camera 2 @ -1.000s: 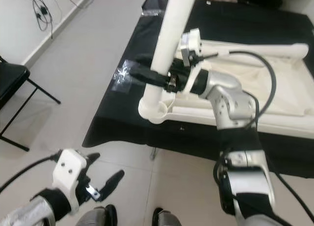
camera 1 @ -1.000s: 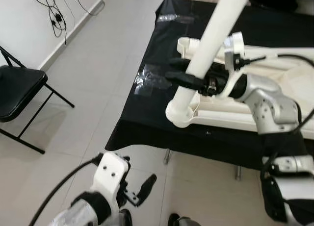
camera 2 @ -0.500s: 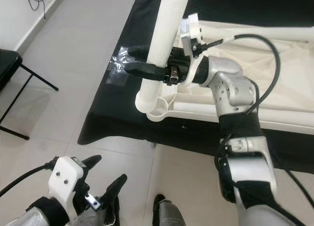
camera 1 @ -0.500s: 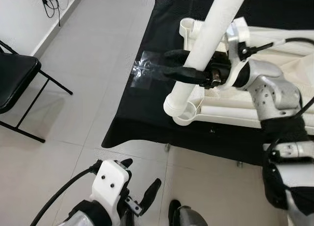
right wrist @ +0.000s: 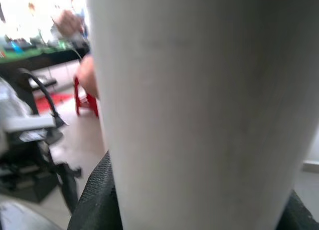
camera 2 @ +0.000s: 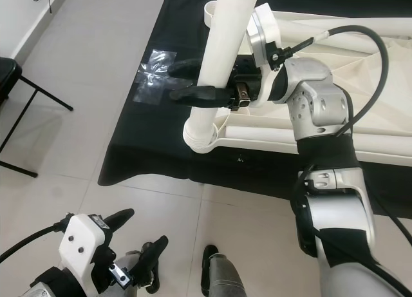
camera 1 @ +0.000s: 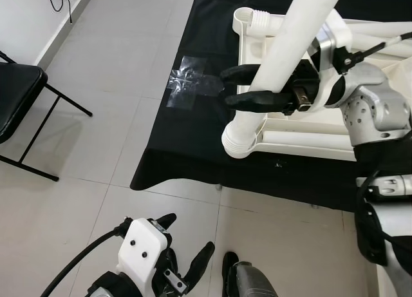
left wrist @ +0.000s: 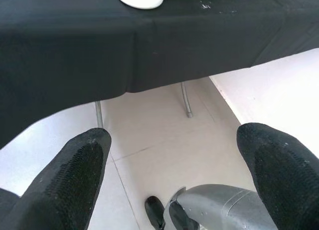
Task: Building children table
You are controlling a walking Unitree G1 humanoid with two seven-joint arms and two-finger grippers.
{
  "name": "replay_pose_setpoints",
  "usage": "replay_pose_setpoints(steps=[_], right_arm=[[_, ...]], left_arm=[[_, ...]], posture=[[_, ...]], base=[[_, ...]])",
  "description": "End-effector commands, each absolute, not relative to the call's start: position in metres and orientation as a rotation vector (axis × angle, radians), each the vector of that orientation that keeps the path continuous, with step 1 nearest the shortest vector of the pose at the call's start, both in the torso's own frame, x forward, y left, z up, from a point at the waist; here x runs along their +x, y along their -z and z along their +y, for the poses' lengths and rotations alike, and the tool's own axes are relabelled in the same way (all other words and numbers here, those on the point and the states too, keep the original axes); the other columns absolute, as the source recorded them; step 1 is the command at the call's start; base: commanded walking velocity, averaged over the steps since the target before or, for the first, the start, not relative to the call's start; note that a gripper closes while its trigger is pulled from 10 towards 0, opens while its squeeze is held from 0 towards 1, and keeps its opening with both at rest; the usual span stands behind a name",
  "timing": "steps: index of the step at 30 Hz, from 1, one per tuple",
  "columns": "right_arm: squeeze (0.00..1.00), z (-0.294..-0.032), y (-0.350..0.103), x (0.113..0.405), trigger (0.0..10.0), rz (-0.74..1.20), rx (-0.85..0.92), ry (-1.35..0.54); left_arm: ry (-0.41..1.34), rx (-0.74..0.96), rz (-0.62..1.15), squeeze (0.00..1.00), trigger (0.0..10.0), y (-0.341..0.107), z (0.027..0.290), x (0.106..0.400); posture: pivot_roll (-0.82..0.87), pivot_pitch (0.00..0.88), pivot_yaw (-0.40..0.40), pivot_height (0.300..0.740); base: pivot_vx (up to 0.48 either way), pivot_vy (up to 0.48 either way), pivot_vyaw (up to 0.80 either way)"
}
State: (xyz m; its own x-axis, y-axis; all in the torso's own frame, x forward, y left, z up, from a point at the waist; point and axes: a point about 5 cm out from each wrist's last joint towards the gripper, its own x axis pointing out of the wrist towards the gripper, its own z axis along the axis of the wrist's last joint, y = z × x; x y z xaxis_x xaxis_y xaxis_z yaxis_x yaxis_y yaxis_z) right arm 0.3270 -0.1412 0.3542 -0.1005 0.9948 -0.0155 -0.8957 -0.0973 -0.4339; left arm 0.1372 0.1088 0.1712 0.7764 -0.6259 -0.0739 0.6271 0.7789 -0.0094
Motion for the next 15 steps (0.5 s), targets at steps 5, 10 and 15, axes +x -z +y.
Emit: replay_pose_setpoints(steps=[5,10,15], right_arm=[[0.00,-0.1436,-0.3503,0.3323,10.0,-0.323,-0.379,-1.634],[0.00,-0.1470,-0.3533,0.3324,10.0,-0.322,-0.380,-1.632],[0.00,-0.1478,-0.3530,0.3306,10.0,-0.318,-0.372,-1.645]], left_arm=[[0.699,0.020,0.082,0.00,10.0,-0.1708,0.1074,0.1311],[0.699,0.021,0.080,0.00,10.0,-0.1710,0.1079,0.1305],[0.701,0.020,0.079,0.00,10.0,-0.1711,0.1080,0.1301]], posture=[[0.09,0.445,-0.017,0.740],[0.09,0.449,-0.015,0.740],[0.09,0.450,-0.014,0.740]], base=[[0.000,0.000,0.00],[0.000,0.000,0.00],[0.000,0.000,0.00]])
